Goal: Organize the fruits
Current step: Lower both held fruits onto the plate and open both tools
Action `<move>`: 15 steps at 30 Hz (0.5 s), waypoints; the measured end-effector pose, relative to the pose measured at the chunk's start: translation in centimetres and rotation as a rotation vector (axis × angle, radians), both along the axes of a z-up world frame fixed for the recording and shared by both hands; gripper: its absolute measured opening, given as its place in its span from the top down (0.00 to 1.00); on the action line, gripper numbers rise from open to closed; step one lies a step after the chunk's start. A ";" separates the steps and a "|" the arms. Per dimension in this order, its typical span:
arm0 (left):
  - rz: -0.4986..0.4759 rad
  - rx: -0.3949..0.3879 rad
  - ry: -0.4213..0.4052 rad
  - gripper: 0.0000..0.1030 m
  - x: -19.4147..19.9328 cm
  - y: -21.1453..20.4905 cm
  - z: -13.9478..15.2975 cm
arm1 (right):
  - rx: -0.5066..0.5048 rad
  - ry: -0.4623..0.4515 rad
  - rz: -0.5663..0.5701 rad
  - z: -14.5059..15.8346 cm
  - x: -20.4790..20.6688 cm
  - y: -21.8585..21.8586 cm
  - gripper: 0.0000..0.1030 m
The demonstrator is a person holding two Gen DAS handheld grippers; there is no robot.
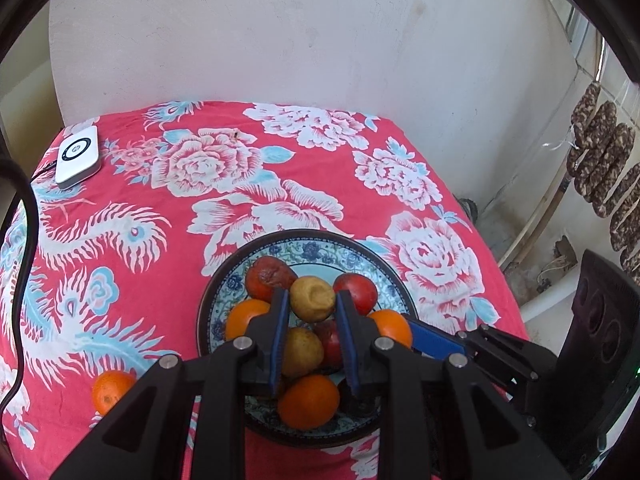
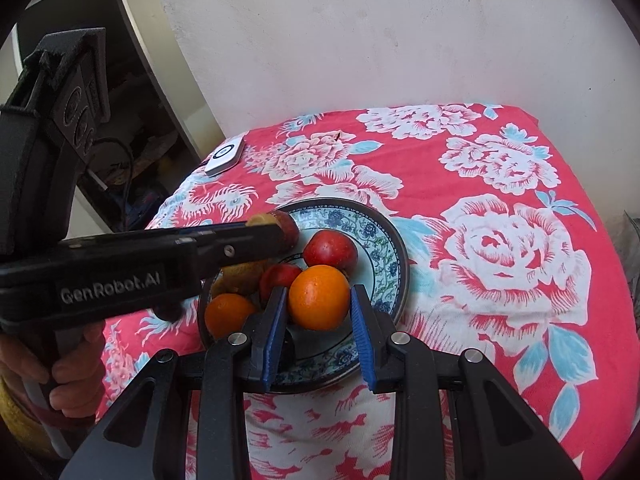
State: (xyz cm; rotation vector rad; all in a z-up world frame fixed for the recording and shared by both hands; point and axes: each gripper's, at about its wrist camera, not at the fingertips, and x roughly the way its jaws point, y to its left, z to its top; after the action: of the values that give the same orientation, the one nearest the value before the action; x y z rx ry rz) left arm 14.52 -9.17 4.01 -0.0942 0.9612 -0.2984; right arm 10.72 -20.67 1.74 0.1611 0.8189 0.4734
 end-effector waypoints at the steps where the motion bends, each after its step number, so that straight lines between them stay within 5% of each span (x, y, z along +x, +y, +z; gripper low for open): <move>1: -0.001 0.004 -0.002 0.76 0.0 -0.1 -0.1 | -0.004 0.002 -0.002 0.0 0.1 0.0 0.68; 15: -0.004 0.026 -0.002 0.76 0.0 -0.6 -0.3 | 0.023 0.038 0.002 -0.5 0.5 -0.4 0.68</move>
State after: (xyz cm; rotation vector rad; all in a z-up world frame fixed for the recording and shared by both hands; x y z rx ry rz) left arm 14.55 -9.73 3.72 -0.0684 0.9633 -0.2892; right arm 11.25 -21.10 1.24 0.1911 0.8508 0.4828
